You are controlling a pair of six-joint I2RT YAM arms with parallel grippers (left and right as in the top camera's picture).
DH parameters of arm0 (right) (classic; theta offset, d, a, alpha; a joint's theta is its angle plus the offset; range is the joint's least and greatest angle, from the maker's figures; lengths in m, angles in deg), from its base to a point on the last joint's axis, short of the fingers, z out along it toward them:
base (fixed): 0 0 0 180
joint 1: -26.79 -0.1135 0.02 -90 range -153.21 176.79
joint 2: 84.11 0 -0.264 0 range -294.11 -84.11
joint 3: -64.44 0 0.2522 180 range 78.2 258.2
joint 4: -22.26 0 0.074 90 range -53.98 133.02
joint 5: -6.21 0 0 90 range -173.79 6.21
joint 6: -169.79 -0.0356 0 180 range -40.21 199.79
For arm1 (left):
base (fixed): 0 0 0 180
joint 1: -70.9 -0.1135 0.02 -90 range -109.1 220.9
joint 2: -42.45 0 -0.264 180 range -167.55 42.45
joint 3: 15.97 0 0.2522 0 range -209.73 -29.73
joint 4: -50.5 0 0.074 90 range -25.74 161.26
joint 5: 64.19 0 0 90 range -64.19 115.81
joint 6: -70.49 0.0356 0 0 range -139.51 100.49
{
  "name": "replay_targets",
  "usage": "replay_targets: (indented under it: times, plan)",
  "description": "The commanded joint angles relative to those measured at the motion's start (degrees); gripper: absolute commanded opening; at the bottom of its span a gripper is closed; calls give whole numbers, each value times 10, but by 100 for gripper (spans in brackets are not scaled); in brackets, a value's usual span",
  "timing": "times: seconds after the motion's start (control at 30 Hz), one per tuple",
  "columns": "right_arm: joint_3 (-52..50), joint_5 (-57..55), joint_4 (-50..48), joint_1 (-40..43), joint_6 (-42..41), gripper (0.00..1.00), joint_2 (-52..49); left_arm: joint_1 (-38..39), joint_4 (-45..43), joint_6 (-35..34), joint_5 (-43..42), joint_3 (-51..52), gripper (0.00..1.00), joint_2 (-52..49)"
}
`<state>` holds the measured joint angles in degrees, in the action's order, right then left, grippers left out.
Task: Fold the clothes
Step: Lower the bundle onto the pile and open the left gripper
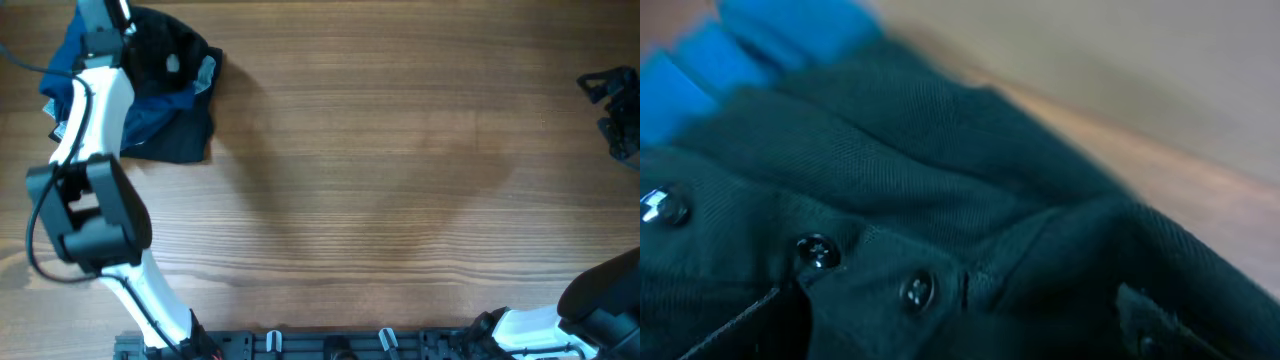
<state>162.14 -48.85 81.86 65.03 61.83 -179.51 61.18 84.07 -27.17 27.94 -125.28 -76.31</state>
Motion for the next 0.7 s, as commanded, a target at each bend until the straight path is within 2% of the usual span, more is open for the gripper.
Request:
replay_targets:
  times: [0.0,0.13,0.33,0.47,0.67]
  plan:
    - [5,11,-2,-2,-3,99,-1,1,1,-10,16,9,100,-79]
    - [5,10,-2,-2,-2,99,-1,1,0,-10,16,12,100,-151]
    - [5,10,-6,-5,-2,100,-1,1,8,-9,16,12,100,-134]
    - [5,11,-5,-5,-1,100,-1,2,47,-9,14,11,100,-59]
    - [5,11,-39,-5,31,100,0,6,103,-10,14,11,100,144]
